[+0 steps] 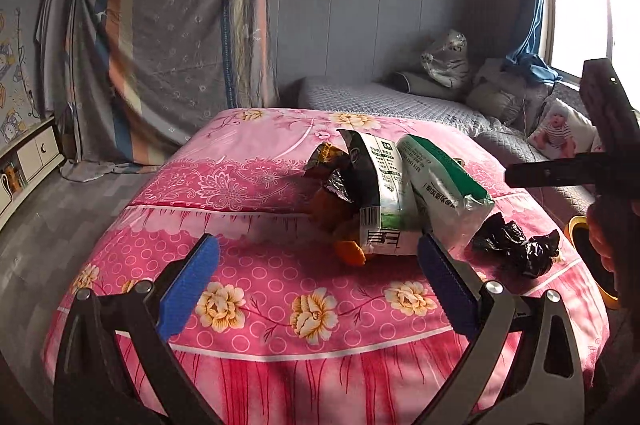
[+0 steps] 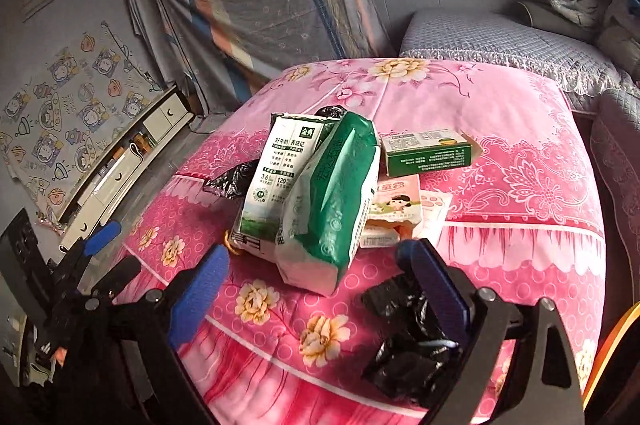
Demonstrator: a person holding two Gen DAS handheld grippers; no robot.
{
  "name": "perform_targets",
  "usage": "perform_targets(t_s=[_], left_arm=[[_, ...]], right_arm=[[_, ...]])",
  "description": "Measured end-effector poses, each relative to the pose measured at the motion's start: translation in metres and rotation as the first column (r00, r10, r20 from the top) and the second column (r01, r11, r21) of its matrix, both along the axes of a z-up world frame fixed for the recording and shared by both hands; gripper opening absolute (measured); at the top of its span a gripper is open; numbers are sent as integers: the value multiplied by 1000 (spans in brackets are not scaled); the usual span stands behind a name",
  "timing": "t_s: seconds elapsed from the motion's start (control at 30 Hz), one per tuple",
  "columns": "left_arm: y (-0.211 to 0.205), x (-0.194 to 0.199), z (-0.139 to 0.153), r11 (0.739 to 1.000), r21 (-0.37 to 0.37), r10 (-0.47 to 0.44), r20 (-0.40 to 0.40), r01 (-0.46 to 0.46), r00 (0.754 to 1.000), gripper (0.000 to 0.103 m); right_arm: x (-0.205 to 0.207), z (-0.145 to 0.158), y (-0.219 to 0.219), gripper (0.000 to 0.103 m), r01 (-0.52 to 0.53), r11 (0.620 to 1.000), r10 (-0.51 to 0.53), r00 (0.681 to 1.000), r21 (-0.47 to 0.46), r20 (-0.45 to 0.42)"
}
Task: Collect trash
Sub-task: 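Grasp the second green tissue pack with the right tool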
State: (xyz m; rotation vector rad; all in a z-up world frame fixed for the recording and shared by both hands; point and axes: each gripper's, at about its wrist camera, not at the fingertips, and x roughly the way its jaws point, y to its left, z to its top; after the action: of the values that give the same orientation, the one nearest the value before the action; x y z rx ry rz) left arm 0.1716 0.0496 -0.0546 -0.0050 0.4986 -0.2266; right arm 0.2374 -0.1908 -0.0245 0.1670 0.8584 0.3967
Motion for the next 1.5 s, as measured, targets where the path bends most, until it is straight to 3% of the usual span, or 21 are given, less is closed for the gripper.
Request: perform_targets(t_s=[0.37,0.47,0.6,0.7,0.9,1.2,1.5], left_arm=[[1,9,-13,998,-43,-41,-35,39,999,95],[-1,10,-15,998,-53,-45,-51,43,998,95],[-5,10,-15,998,-47,-47,-61,44,997,95],[-8,8,-14,997,-49,-58,-67,55,996,95],[-34,3,-10,991,-26,-133,-73,132,988,95],[-120,4,-9,932,2,-361,-114,363,926,95],[-212,18,-26,850,18,-507,-238,526,828,95]], right_arm=[[59,-40,27,87,58,991,-72,991,-122,-112],[63,-50,36,67,38,988,-58,990,-149,-130],[61,-57,37,31,31,986,-55,988,-163,-146],[46,-49,29,27,1,992,-20,989,-126,-145],[-5,-13,-21,25,21,998,-16,996,55,-91],[-91,37,-129,23,175,967,-189,980,183,59],[-152,32,-195,23,280,927,-308,948,250,78]])
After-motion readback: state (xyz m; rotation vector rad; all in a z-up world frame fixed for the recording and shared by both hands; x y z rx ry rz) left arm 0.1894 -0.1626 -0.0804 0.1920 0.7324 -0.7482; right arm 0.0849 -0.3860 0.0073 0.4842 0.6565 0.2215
